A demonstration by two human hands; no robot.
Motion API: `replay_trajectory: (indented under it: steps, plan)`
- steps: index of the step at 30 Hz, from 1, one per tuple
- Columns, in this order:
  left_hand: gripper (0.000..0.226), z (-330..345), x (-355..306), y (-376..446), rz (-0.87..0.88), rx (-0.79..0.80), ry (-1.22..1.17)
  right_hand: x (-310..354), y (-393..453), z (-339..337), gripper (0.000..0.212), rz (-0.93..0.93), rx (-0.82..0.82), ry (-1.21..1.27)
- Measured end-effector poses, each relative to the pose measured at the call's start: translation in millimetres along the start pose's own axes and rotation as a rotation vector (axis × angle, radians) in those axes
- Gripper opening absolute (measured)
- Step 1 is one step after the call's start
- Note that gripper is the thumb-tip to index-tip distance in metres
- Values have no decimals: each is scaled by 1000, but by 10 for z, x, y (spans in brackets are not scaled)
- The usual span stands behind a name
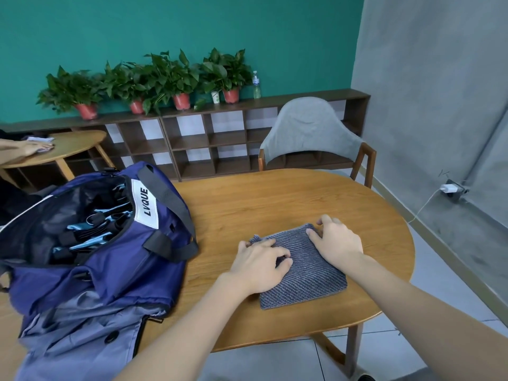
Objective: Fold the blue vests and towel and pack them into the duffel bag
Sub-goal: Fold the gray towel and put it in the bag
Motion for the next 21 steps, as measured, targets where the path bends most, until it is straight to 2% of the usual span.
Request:
replay_trajectory:
  steps: [5,7,10,12,13,15,16,18,21]
  plan:
    - [63,-107,-230,-28,-121,-92,263,-155,-154,-104,50,97,-5,108]
    - [60,-136,-257,-30,-155,-122,323,-213,-237,-68,54,131,28,183]
    - [45,-94,-229,-61,-147,-156,288,-204,-381,53,66,176,190,332]
    - [39,-11,-174,-133,-124,-242,222,-172,-437,147,72,216,303,415]
    - [38,51,-139,-179,-120,-313,200,-167,-433,197,71,230,339,469]
    - [35,194,-91,-258,-145,-421,174,-170,-403,271,56,260,428,648]
    - [32,255,-67,-286,-188,-468,132,-165,-404,287,45,269,481,741]
    - [26,351,5,-321,-284,-512,-117,-147,-415,256,35,256,530,860]
    - [28,343,50,-352,-319,-560,-608,-127,-453,226,38,210,607,1022]
Point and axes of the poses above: each hand's wrist, its own y-axis towards the middle knuckle, its own z-axis out of the palm, x = y × z, the point moved 4 cm from there along y, towards the middle knuckle, and after that the axes turned 15 degrees about z, right-handed, at the moved point
